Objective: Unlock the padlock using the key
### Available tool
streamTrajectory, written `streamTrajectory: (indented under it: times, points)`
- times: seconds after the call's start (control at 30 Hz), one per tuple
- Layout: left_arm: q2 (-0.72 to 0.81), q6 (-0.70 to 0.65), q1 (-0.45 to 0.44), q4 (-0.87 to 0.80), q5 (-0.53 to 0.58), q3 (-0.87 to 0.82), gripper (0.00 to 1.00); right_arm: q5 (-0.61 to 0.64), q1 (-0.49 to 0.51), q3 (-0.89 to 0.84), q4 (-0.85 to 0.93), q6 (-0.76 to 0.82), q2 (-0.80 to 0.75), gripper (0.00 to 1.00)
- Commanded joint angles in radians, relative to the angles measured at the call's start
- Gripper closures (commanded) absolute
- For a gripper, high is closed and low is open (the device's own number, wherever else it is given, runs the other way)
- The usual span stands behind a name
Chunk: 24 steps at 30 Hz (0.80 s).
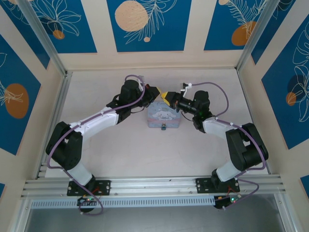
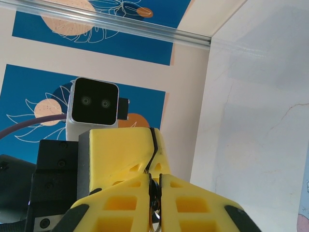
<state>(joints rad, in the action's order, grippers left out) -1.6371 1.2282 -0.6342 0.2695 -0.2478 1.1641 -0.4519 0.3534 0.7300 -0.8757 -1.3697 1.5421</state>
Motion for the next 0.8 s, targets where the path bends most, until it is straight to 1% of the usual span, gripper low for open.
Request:
streamTrajectory:
  times: [0.0, 0.07, 0.17, 0.3, 0.77]
  points:
    - [0.030, -0.020, -0.012, 0.014, 0.021, 0.027, 1.00, -0.011, 0.002, -0.017, -0.025, 0.001, -0.007, 0.89]
    - [0.030, -0.020, -0.012, 0.013, 0.024, 0.025, 1.00, -0.012, 0.002, -0.018, -0.029, 0.000, -0.008, 0.87]
    - [0.030, -0.021, -0.012, 0.014, 0.027, 0.024, 1.00, -0.016, 0.002, -0.022, -0.032, -0.003, -0.010, 0.82]
    - [0.030, -0.021, -0.012, 0.014, 0.030, 0.025, 1.00, -0.019, 0.003, -0.027, -0.037, -0.003, -0.010, 0.79]
    - [0.030, -0.024, -0.014, 0.016, 0.032, 0.019, 1.00, -0.018, 0.006, -0.022, -0.045, -0.010, -0.001, 0.82]
